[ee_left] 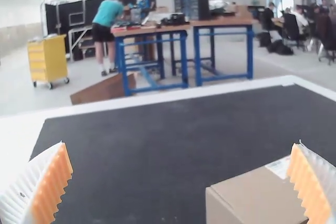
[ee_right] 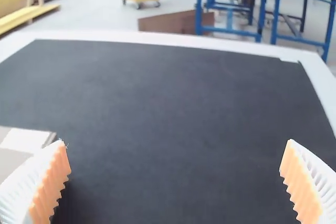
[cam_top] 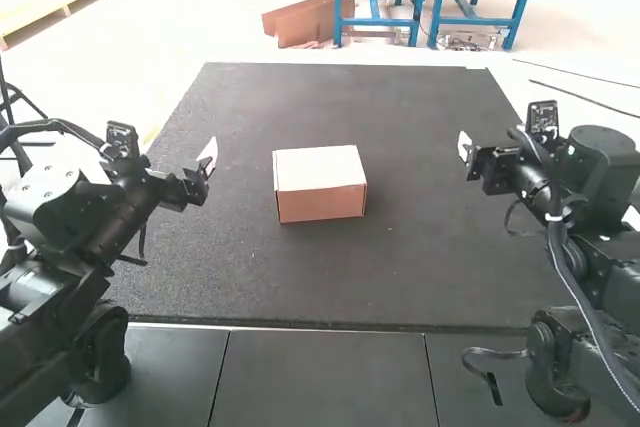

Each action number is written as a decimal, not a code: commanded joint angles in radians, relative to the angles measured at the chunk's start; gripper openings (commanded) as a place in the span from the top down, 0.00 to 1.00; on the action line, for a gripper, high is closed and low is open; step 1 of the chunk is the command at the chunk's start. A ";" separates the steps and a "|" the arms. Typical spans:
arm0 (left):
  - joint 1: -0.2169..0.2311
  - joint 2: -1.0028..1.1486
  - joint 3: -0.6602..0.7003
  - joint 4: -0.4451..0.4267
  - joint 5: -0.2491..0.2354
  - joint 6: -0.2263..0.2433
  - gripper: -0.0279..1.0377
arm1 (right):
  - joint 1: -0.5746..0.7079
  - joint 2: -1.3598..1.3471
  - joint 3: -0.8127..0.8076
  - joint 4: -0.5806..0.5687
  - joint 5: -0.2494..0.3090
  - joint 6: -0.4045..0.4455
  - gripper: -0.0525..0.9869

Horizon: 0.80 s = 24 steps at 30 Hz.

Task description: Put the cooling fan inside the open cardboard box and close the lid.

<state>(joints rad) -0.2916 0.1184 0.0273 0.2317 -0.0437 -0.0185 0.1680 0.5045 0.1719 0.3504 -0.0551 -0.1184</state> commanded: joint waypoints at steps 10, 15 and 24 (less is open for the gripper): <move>0.026 -0.118 -0.029 -0.134 -0.015 0.005 0.07 | -0.055 -0.142 -0.100 0.016 -0.037 -0.017 0.07; 0.074 -0.118 -0.029 -0.172 -0.015 -0.005 0.07 | -0.058 -0.247 -0.141 -0.007 -0.043 -0.017 0.07; 0.124 -0.118 -0.029 -0.218 -0.016 -0.026 0.07 | -0.068 -0.497 -0.170 -0.176 -0.046 -0.021 0.07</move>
<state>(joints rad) -0.1768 0.0120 0.0059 0.0132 -0.0536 -0.0307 0.1246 0.0116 0.0044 0.1692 -0.0944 -0.1284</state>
